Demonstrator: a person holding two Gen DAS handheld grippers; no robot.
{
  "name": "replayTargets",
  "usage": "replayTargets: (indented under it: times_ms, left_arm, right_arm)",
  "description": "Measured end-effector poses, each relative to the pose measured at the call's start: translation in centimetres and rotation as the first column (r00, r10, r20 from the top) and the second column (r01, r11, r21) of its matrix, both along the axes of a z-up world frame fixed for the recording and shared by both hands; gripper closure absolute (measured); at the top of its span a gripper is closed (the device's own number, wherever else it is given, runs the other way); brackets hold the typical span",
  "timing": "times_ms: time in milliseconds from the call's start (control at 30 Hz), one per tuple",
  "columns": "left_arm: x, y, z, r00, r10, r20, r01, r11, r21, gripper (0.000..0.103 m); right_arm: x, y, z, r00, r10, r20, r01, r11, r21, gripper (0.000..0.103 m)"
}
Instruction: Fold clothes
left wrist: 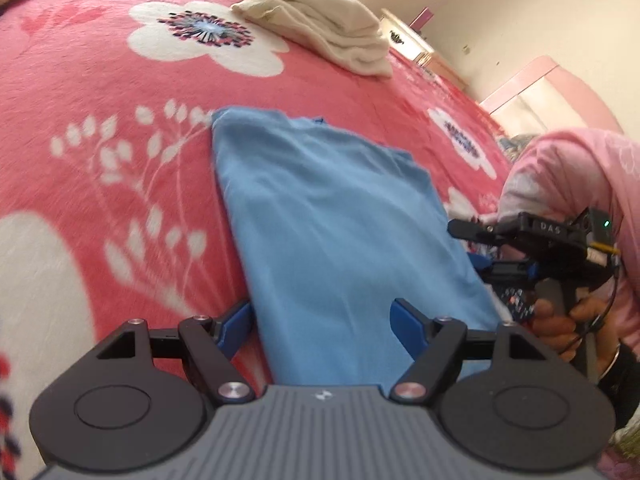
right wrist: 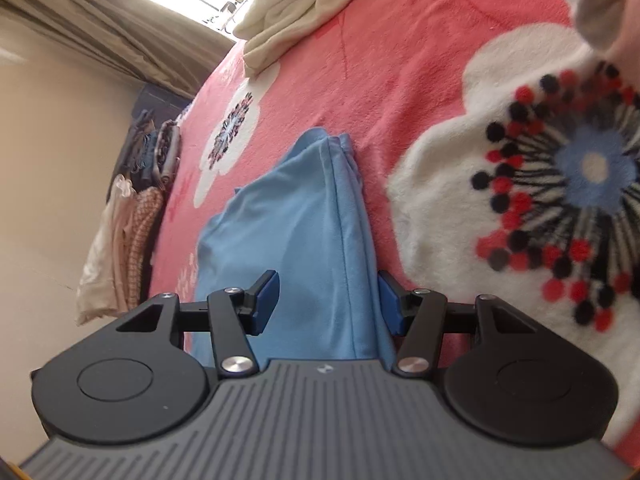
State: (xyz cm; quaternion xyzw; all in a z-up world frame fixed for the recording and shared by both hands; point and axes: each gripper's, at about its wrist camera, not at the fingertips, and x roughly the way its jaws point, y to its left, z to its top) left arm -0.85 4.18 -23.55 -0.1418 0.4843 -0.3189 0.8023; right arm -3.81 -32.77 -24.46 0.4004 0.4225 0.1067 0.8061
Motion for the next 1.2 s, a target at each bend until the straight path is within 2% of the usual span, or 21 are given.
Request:
replayTargets:
  times_ms: [200, 300, 400, 467, 567, 633, 700, 767, 800, 833, 933, 1067, 1200]
  left_arm:
    - [3.9, -0.5, -0.9, 1.000, 0.002, -0.003, -0.003, 0.996, -0.093, 0.030]
    - [5.8, -0.7, -1.4, 1.000, -0.009, -0.001, 0.009, 0.992, -0.125, 0.036]
    - [6.6, -0.1, -2.0, 0.999, 0.006, -0.034, -0.012, 0.985, -0.173, 0.043]
    - [6.5, 0.5, -2.3, 0.999, 0.011, -0.052, -0.021, 0.981, -0.191, 0.052]
    - [6.2, 1.4, -2.7, 0.997, 0.018, -0.078, -0.034, 0.975, -0.219, 0.054]
    - [7.0, 1.4, -3.0, 0.995, 0.026, -0.099, -0.048, 0.974, -0.222, 0.059]
    - [7.9, 0.9, -2.9, 0.994, 0.040, -0.102, -0.061, 0.975, -0.212, 0.064]
    - [8.9, 0.3, -2.9, 0.993, 0.054, -0.104, -0.074, 0.977, -0.201, 0.076]
    - [9.2, 0.0, -2.7, 0.993, 0.063, -0.101, -0.080, 0.980, -0.180, 0.081]
    - [9.4, -0.2, -2.5, 0.993, 0.074, -0.097, -0.089, 0.983, -0.164, 0.089]
    - [9.3, -0.4, -1.4, 0.991, 0.108, -0.080, -0.118, 0.983, -0.140, 0.094]
    - [7.8, -0.8, 0.6, 0.991, 0.132, -0.019, -0.133, 0.986, -0.098, 0.095]
    - [5.9, -1.2, 2.8, 0.988, 0.144, 0.047, -0.142, 0.988, -0.057, 0.096]
  right_arm:
    - [3.3, 0.8, -0.5, 1.000, -0.009, 0.028, 0.008, 1.000, 0.013, 0.049]
    - [4.9, 0.5, -0.6, 0.998, -0.022, 0.050, 0.021, 1.000, 0.021, 0.050]
    - [6.1, 0.1, -1.2, 0.998, -0.027, 0.060, 0.024, 0.998, 0.052, 0.050]
    - [6.1, -0.2, -1.5, 0.998, -0.018, 0.065, 0.012, 0.996, 0.085, 0.050]
    - [5.4, -0.1, -1.9, 0.997, 0.047, 0.063, -0.056, 0.987, 0.150, 0.050]
    - [5.1, 0.3, -2.0, 0.993, 0.093, 0.068, -0.103, 0.982, 0.156, 0.050]
    - [5.6, 0.6, -1.9, 0.991, 0.112, 0.075, -0.121, 0.984, 0.129, 0.051]
    - [6.8, 0.8, -1.7, 0.992, 0.094, 0.086, -0.104, 0.987, 0.123, 0.052]
    - [7.3, 1.1, -1.5, 0.991, 0.091, 0.096, -0.101, 0.989, 0.104, 0.058]
    - [7.7, 1.5, -1.1, 0.990, 0.095, 0.106, -0.103, 0.992, 0.072, 0.071]
    - [7.8, 3.2, 0.4, 0.985, 0.119, 0.127, -0.116, 0.993, -0.034, 0.090]
    - [6.2, 5.3, 3.0, 0.976, 0.150, 0.160, -0.117, 0.973, -0.199, 0.092]
    - [4.3, 6.7, 5.0, 0.972, 0.140, 0.190, -0.080, 0.953, -0.292, 0.093]
